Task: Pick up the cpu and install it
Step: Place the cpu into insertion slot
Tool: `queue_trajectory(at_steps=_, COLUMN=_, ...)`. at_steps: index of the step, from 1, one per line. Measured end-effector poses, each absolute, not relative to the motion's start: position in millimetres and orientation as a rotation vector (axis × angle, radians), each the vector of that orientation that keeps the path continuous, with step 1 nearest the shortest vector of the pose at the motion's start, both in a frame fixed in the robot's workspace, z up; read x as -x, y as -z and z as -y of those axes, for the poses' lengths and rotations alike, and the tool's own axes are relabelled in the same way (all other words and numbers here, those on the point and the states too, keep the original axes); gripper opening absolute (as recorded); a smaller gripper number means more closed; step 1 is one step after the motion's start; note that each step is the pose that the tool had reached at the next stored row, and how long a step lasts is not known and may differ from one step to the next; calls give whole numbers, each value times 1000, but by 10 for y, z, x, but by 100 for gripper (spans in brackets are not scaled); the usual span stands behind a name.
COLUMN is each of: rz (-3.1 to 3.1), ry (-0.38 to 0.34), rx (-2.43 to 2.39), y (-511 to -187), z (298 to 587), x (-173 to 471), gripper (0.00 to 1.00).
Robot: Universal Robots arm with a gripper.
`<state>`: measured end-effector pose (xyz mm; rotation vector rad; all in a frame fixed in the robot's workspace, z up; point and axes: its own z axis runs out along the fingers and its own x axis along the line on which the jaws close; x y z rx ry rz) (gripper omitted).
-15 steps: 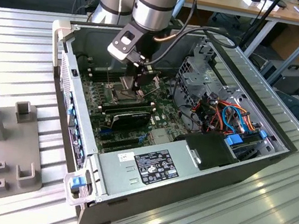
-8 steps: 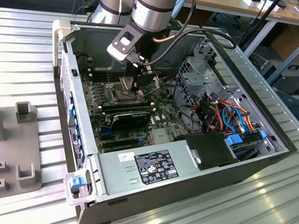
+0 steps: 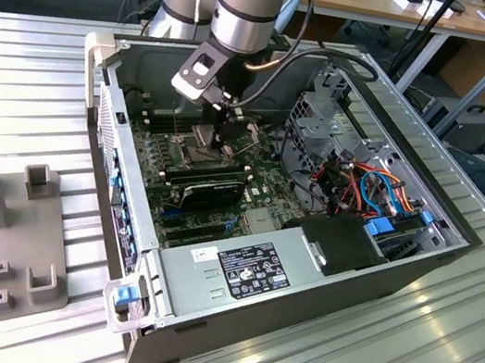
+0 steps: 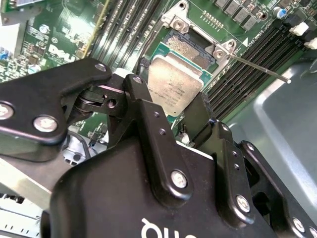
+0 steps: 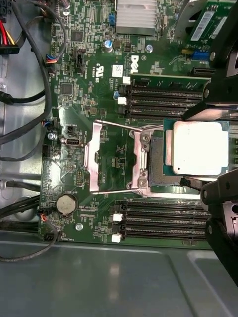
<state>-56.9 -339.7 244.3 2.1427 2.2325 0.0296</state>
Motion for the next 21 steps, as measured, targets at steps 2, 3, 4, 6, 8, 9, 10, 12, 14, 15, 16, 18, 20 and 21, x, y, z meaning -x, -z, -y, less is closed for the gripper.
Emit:
queue_trajectory(at_steps=2, rz=-2233, ry=-30, rx=-2143, y=-2411, z=3383, x=569, gripper=54)
queue_trajectory(at_steps=3, rz=-2232, ry=-30, rx=-2143, y=-2395, z=3377, x=569, gripper=54)
queue_trajectory(at_steps=4, rz=-2232, ry=-29, rx=-2143, y=-2379, z=3370, x=569, gripper=54)
queue_trajectory(at_steps=6, rz=-2232, ry=-29, rx=-2143, y=-2345, z=3357, x=569, gripper=54)
queue_trajectory(at_steps=8, rz=-2232, ry=-29, rx=-2143, y=-2309, z=3345, x=569, gripper=54)
queue_trajectory(at_steps=9, rz=-2232, ry=-29, rx=-2143, y=-2285, z=3339, x=569, gripper=54)
queue_trajectory(at_steps=10, rz=-2232, ry=-29, rx=-2142, y=-2271, z=3336, x=569, gripper=54)
queue_trajectory(at_steps=12, rz=-2232, ry=-29, rx=-2142, y=-2242, z=3330, x=569, gripper=54)
queue_trajectory(at_steps=14, rz=-2193, ry=-26, rx=-2181, y=-2183, z=3323, x=569, gripper=54)
queue_trajectory(at_steps=15, rz=-2222, ry=-28, rx=-2152, y=-2180, z=3323, x=569, gripper=54)
queue_trajectory(at_steps=16, rz=-2222, ry=-28, rx=-2152, y=-2179, z=3334, x=569, gripper=54)
queue_trajectory(at_steps=18, rz=-2222, ry=-28, rx=-2152, y=-2179, z=3339, x=569, gripper=54)
queue_trajectory(at_steps=20, rz=-2222, ry=-28, rx=-2152, y=-2178, z=3343, x=569, gripper=54)
queue_trajectory(at_steps=21, rz=-2222, ry=-28, rx=-2152, y=-2178, z=3345, x=569, gripper=54)
